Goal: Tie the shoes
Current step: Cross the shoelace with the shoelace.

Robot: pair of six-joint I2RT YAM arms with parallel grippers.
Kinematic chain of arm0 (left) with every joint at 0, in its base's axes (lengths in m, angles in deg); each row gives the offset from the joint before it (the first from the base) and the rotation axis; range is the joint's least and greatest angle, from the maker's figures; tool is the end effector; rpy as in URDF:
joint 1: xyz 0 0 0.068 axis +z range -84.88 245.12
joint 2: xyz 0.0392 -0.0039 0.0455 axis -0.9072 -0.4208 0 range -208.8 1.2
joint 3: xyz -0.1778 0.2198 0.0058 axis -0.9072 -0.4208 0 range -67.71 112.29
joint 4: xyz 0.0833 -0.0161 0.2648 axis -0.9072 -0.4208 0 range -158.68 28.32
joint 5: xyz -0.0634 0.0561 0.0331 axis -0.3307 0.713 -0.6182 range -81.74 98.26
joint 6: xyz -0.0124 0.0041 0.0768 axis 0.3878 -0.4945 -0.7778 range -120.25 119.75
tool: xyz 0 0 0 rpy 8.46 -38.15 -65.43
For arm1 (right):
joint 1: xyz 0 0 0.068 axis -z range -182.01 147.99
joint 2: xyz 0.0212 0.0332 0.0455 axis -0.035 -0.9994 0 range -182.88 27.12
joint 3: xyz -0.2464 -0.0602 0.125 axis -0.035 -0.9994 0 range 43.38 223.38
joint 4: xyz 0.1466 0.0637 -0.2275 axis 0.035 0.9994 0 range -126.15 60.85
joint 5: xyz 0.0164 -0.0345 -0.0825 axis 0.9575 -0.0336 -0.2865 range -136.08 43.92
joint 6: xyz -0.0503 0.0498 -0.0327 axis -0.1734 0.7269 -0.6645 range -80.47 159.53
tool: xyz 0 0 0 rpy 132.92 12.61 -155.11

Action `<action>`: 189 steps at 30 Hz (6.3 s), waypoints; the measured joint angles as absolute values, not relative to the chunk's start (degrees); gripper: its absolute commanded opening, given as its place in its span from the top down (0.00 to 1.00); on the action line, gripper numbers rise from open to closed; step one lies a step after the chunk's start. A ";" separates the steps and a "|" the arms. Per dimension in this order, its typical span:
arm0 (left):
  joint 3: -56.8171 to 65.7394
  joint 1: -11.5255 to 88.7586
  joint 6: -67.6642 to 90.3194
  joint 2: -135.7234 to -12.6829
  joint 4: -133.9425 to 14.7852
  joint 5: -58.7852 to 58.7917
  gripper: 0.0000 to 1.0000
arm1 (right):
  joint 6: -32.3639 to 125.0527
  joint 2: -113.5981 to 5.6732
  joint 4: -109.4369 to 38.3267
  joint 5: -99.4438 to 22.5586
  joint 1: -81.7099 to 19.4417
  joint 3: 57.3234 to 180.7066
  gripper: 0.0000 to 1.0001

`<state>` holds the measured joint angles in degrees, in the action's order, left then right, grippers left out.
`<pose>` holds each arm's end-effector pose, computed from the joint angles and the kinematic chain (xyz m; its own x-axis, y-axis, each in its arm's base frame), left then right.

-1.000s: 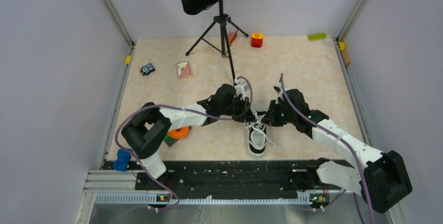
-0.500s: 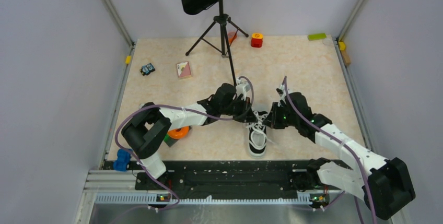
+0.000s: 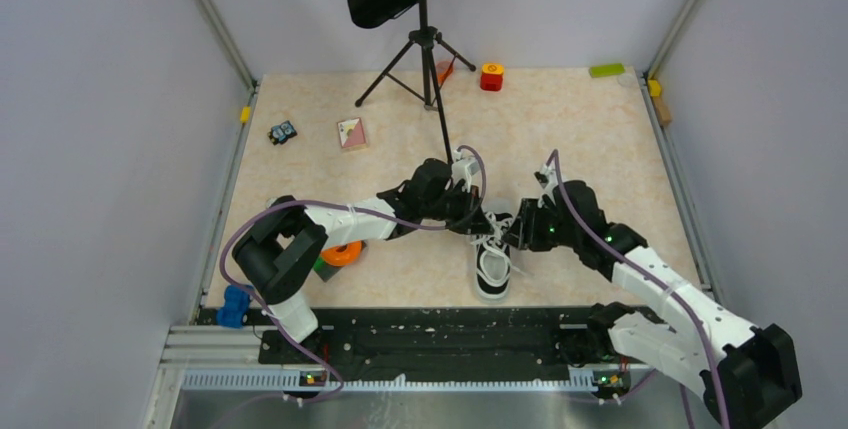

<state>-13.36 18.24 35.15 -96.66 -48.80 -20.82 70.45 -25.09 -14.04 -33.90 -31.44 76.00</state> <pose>0.2520 -0.3163 0.1806 -0.8190 0.1339 -0.5579 0.5512 0.4535 -0.7003 0.1876 0.1220 0.2062 -0.8144 0.1172 -0.5684 -0.2321 0.8319 0.5041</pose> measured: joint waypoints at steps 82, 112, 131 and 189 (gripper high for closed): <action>-12.60 18.51 35.19 -96.84 -48.36 -22.87 1.00 | 69.31 -33.96 -24.51 -34.69 -32.38 75.28 0.65; -13.95 18.68 35.76 -96.84 -46.79 -22.74 1.00 | 70.42 -31.27 -24.77 -36.46 -32.40 75.22 1.00; -13.97 18.68 36.13 -96.84 -44.89 -24.27 0.91 | 76.83 -28.28 -26.13 -41.53 -33.78 71.48 1.00; -9.60 17.26 30.27 -100.73 -48.82 -19.53 1.00 | 78.16 -25.26 -25.23 -41.53 -33.78 70.01 1.00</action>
